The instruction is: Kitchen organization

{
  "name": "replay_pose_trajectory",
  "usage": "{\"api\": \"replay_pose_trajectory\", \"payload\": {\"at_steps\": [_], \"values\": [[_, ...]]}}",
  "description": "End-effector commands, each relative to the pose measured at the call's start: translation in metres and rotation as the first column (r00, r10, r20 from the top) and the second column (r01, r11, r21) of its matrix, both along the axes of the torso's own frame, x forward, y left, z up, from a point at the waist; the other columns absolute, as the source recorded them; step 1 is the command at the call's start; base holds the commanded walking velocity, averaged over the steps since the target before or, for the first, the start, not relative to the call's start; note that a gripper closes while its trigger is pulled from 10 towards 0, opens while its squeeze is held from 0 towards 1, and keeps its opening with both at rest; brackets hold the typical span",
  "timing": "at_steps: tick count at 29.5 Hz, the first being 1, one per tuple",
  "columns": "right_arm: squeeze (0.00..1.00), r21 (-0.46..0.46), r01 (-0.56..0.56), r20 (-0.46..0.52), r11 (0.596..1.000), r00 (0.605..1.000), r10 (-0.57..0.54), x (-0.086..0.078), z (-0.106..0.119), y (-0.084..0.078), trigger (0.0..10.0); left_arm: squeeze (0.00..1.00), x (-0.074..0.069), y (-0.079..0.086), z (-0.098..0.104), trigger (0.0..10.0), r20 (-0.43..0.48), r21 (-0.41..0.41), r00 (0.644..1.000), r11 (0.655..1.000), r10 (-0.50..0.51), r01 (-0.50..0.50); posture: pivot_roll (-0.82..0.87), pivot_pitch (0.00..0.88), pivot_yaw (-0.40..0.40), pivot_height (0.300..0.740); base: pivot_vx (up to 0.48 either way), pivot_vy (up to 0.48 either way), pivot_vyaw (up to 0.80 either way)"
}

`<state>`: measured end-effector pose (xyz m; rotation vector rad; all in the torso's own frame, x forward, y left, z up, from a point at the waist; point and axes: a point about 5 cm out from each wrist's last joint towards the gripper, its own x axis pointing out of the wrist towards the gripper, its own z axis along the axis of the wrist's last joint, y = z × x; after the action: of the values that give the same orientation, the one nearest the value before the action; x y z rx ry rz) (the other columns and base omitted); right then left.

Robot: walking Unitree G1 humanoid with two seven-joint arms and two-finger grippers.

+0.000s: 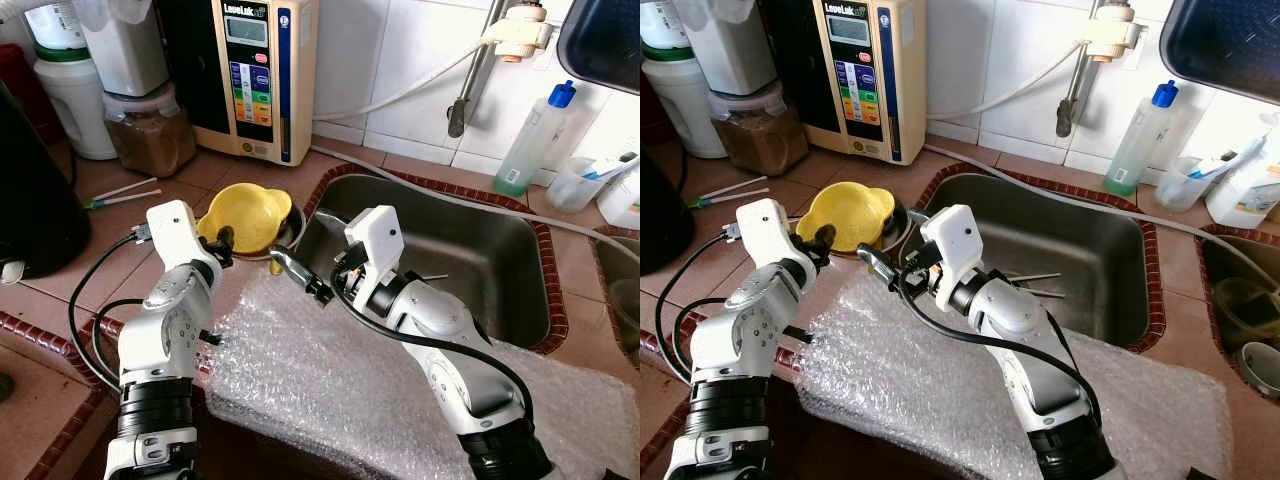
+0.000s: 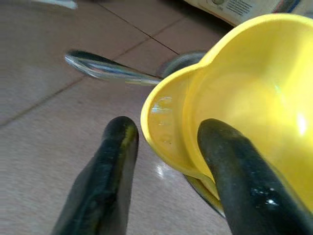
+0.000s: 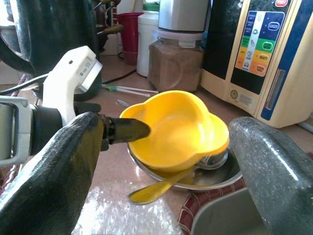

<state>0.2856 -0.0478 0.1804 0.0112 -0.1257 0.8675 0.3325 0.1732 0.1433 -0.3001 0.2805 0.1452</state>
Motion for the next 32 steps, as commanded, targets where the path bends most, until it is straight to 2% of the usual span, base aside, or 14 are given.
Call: {"api": "replay_pose_trajectory", "payload": {"at_steps": [1,11,13,14,17,18,19,20,27,32], "values": [[0.42,-0.001,0.008,0.008,1.0,1.0,-0.008,0.0,0.002,-0.002,10.0,0.0,0.0,0.007,0.0,0.0,-0.012,0.024,0.999,0.999,0.035,-0.035,0.05,0.0,-0.033,0.74,0.0,0.0,0.0],[0.39,-0.001,0.009,0.006,1.0,1.0,-0.009,0.001,0.002,-0.002,10.0,0.0,0.0,0.014,-0.001,0.0,-0.02,0.029,0.996,0.996,0.087,-0.086,0.05,0.0,-0.033,0.74,0.0,0.0,0.0],[0.34,0.0,0.009,0.004,1.0,1.0,-0.009,0.001,0.001,-0.002,10.0,0.0,0.0,0.015,0.001,0.0,-0.006,0.045,0.995,0.994,0.097,-0.097,0.05,0.0,-0.033,0.74,0.0,0.0,0.0],[0.24,0.0,0.008,0.002,1.0,1.0,-0.008,0.0,0.001,-0.002,10.0,0.0,0.0,0.015,0.001,0.0,-0.003,0.046,0.995,0.994,0.101,-0.1,0.05,0.0,-0.033,0.74,0.0,0.0,0.0],[0.24,0.0,0.008,0.002,1.0,1.0,-0.008,0.0,0.001,-0.002,10.0,0.0,0.0,0.015,0.001,0.0,-0.003,0.045,0.995,0.994,0.103,-0.103,0.05,0.0,-0.033,0.74,0.0,0.0,0.0],[0.1,0.0,0.007,0.001,1.0,1.0,-0.007,0.0,0.001,-0.002,10.0,0.0,0.0,0.016,0.002,0.0,0.001,0.054,0.994,0.993,0.109,-0.109,0.05,0.0,-0.033,0.74,0.0,0.0,0.0],[0.08,-0.001,0.006,0.0,1.0,1.0,-0.006,0.0,0.0,-0.002,10.0,0.0,0.0,0.016,0.003,0.0,0.007,0.063,0.993,0.991,0.116,-0.116,0.05,0.0,-0.035,0.74,0.0,0.0,0.0],[0.0,-0.001,0.006,0.0,1.0,1.0,-0.006,0.0,0.0,-0.002,10.0,0.0,0.0,0.017,0.005,0.0,0.018,0.07,0.993,0.991,0.115,-0.116,0.05,0.0,-0.035,0.74,0.0,0.0,0.0],[0.0,0.0,0.005,-0.001,1.0,1.0,-0.005,0.0,0.0,-0.002,10.0,0.0,0.001,0.015,0.009,0.0,0.067,0.07,0.991,0.99,0.12,-0.124,0.04,0.0,-0.033,0.74,0.0,0.0,0.0],[0.0,0.001,0.009,0.0,1.0,1.0,-0.009,0.0,0.0,-0.002,10.0,0.0,0.002,0.013,0.019,0.0,0.151,0.073,0.981,0.988,0.123,-0.135,0.04,0.0,-0.031,0.74,0.0,0.0,0.0]]}}
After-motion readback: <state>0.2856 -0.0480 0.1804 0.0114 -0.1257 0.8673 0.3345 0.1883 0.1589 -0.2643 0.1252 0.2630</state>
